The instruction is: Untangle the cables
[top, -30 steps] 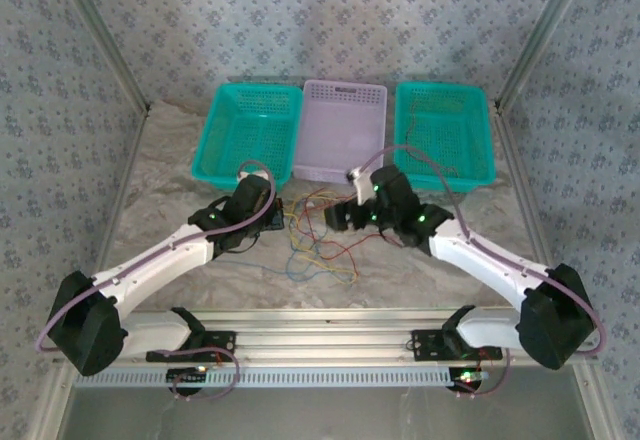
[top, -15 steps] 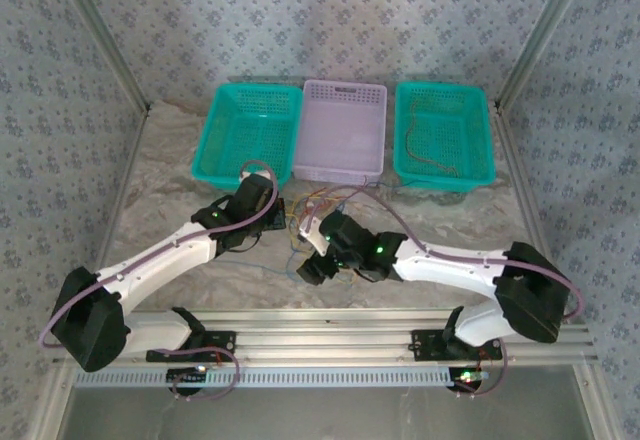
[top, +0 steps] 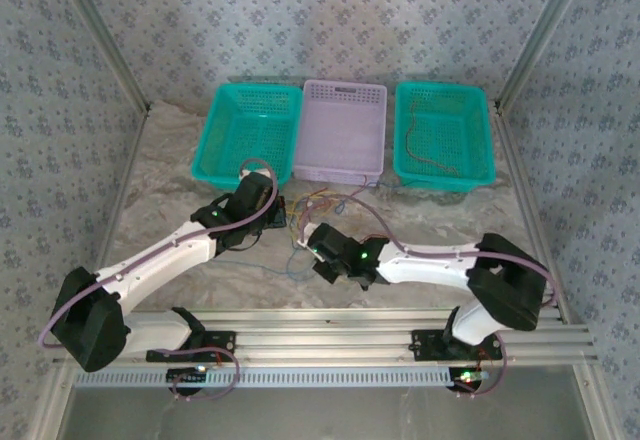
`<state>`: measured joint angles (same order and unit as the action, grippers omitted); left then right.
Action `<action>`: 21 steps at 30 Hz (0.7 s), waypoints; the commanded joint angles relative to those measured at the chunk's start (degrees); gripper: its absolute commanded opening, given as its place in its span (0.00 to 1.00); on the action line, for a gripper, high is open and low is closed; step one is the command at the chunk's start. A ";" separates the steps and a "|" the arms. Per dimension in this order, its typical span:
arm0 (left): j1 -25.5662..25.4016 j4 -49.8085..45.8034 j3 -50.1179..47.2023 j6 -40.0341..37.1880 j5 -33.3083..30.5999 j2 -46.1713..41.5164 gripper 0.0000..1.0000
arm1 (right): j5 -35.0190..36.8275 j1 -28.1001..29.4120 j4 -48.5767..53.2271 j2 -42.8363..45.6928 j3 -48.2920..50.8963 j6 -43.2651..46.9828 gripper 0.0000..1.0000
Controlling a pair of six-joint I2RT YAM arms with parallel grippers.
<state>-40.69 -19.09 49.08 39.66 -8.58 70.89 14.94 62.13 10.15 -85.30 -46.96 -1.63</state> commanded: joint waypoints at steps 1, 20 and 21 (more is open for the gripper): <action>-0.53 0.49 0.78 -0.02 -0.02 -1.20 0.00 | 5.71 -2.89 3.89 9.24 -1.91 0.64 0.00; -0.52 -1.02 -0.21 -1.10 -1.78 -0.40 0.00 | -6.53 -40.56 15.92 36.52 -15.80 -18.65 0.00; -0.53 -1.24 -0.24 -1.31 -2.03 -0.42 0.00 | -7.82 -42.14 16.37 36.52 -16.83 -19.35 0.00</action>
<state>-40.95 -19.11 49.08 39.46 -8.64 70.89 12.27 23.11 23.49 -49.43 -60.25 -17.02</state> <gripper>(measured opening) 0.044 0.059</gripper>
